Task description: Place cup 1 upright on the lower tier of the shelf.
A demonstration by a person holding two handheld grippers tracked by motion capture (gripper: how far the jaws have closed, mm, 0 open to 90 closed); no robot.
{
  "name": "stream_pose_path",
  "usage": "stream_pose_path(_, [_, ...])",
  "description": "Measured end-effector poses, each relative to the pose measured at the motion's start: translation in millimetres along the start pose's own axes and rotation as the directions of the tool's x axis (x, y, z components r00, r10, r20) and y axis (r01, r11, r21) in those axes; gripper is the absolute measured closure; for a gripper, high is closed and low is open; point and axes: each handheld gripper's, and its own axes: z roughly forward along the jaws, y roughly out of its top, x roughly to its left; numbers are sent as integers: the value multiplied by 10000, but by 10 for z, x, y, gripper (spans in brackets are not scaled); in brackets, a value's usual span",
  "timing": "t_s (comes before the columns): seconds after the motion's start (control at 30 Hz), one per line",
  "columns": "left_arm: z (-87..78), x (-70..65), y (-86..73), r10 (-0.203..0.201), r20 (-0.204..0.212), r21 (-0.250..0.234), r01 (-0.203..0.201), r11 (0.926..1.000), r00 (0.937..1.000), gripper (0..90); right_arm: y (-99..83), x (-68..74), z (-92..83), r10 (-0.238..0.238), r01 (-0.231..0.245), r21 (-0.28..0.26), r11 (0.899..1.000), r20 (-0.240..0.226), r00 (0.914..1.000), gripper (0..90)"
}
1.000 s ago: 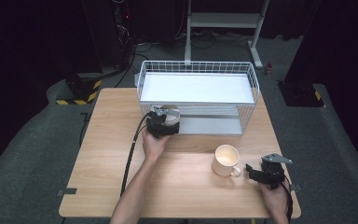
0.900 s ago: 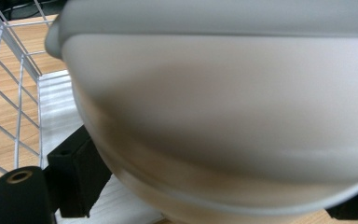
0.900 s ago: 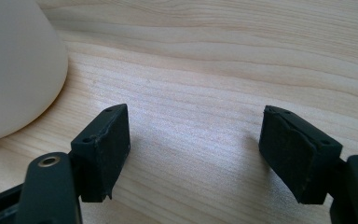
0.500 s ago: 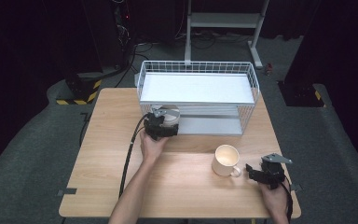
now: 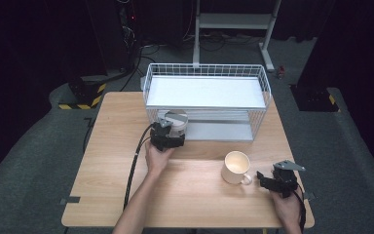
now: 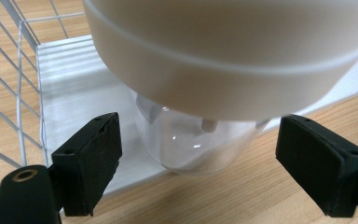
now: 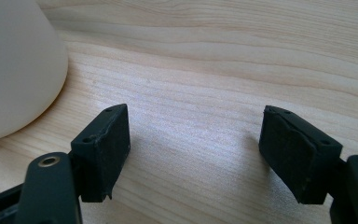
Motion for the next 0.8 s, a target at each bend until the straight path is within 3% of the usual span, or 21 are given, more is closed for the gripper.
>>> stream_pose_path(0.2, [23,-17,-33,-50,-33,81,50,10000,10000,171,0,1,0,16,-16,5,10000,-1,10000,250])
stream_pose_path(0.37, [36,-36,-50,84,-299,246,-76,9997,9995,210,0,0,0,3,-3,0,10000,-5,10000,250])
stream_pose_path(0.8, [53,-59,-53,237,-471,176,-228,9996,9986,290,0,1,0,15,-15,5,10000,0,10000,250])
